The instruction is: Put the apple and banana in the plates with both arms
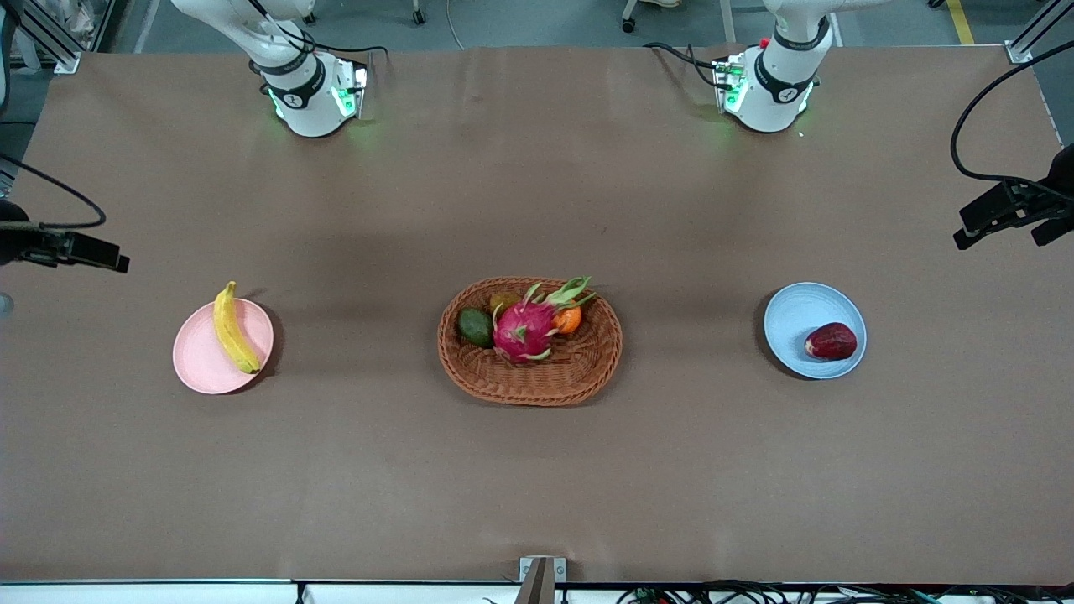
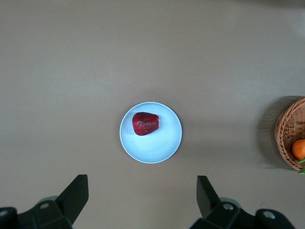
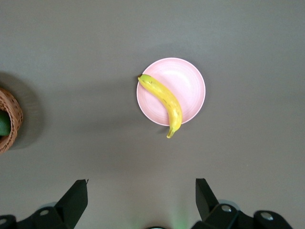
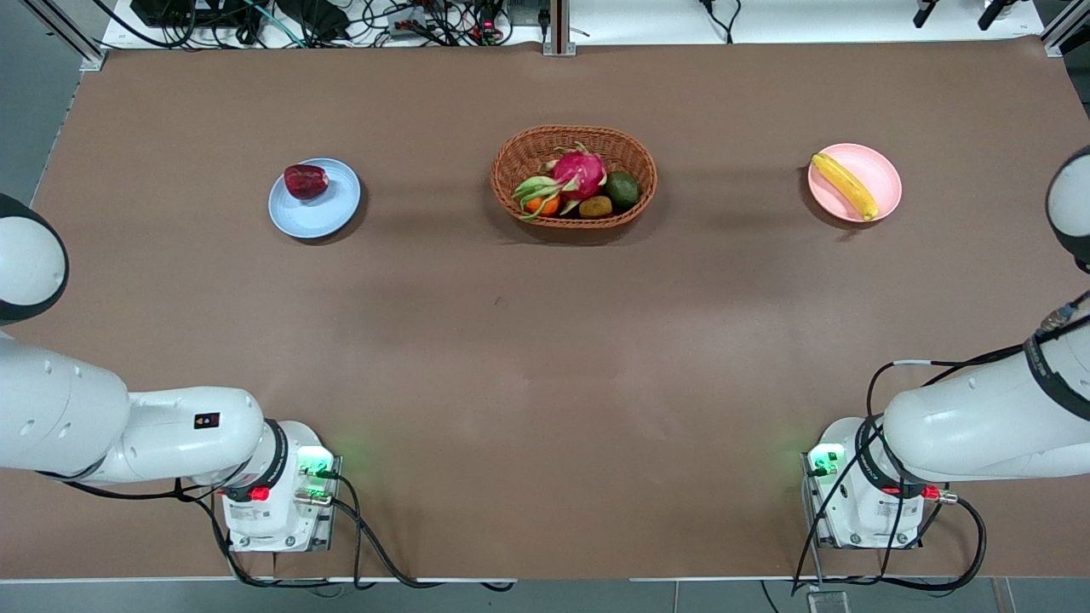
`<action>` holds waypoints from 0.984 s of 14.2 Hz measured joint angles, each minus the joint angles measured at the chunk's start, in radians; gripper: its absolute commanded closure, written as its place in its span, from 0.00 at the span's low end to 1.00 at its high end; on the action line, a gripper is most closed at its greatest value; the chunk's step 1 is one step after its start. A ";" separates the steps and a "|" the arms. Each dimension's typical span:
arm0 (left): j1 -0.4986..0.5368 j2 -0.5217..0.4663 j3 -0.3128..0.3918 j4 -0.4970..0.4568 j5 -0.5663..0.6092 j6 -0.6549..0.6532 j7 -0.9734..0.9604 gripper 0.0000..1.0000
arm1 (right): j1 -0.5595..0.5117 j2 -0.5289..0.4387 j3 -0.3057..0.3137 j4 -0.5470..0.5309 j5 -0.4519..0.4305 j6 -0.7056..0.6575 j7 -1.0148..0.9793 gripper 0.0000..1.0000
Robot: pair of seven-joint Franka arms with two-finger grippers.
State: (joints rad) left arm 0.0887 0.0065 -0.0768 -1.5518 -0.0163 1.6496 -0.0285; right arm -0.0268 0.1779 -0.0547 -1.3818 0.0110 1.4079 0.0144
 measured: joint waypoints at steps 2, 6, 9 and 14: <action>0.000 0.000 0.000 0.000 0.000 0.000 0.000 0.00 | 0.002 -0.067 0.003 -0.066 -0.004 0.006 0.000 0.00; 0.000 0.000 0.000 0.001 0.000 0.000 0.000 0.00 | 0.018 -0.162 0.003 -0.143 -0.007 0.009 0.000 0.00; 0.000 0.000 0.000 0.001 0.000 0.000 0.000 0.00 | 0.021 -0.223 -0.004 -0.188 -0.010 0.007 0.000 0.00; 0.000 0.000 0.000 0.001 0.000 -0.001 0.000 0.00 | 0.021 -0.284 -0.008 -0.212 -0.010 -0.013 0.000 0.00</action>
State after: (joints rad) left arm 0.0887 0.0065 -0.0770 -1.5504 -0.0164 1.6490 -0.0283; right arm -0.0054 -0.1062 -0.0623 -1.5941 0.0008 1.3952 0.0147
